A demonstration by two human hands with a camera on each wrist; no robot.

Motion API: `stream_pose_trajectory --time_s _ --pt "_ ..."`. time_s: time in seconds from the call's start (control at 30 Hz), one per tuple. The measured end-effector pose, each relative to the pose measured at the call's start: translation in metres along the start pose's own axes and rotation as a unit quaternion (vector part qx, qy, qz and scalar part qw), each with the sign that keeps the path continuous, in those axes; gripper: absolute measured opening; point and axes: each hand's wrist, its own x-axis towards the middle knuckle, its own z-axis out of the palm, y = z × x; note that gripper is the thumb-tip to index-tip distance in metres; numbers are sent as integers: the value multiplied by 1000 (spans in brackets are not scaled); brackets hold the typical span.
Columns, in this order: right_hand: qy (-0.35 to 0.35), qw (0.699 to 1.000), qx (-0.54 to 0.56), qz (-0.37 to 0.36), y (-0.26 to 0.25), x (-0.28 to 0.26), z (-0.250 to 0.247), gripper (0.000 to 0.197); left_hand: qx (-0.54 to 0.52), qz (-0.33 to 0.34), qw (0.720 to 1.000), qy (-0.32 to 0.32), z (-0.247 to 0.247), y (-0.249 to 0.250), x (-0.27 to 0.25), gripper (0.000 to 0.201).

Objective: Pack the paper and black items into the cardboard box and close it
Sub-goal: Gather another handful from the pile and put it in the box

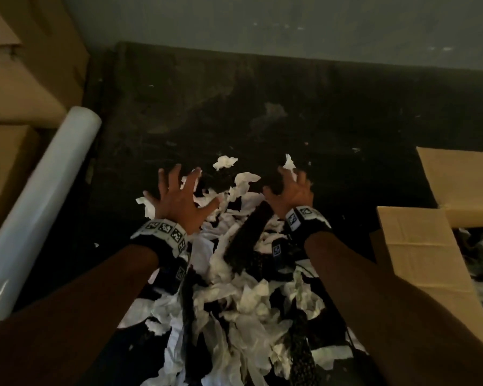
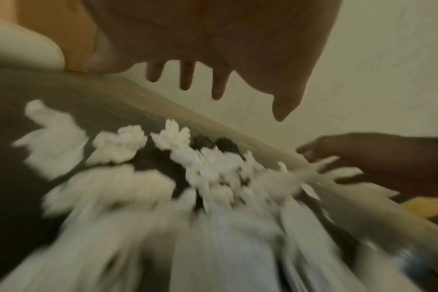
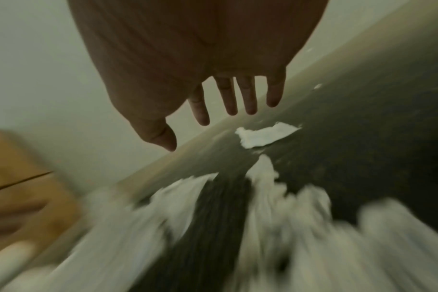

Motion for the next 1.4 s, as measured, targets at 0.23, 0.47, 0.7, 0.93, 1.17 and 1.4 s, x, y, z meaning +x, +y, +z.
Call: stream_pose_trajectory --time_s 0.23,0.47,0.7,0.93,1.17,1.4 --pt "-117 990 -6 78 1 55 10 97 -6 -187 975 -123 9 -2 47 115" --pt "-172 981 -2 -85 -28 -1 54 81 -35 11 994 -106 44 7 8 104" --pt "-79 984 37 -153 -41 -28 44 84 4 4 999 -50 32 -9 -4 111" --pt "-210 953 -96 -198 -76 30 40 135 30 -15 988 -150 23 -25 16 136" --pt "-280 909 -171 -256 -100 34 68 108 -44 23 989 -138 42 -24 17 124" --pt "-183 935 -114 -282 -90 -3 76 62 -58 57 993 -87 39 -13 -1 91"
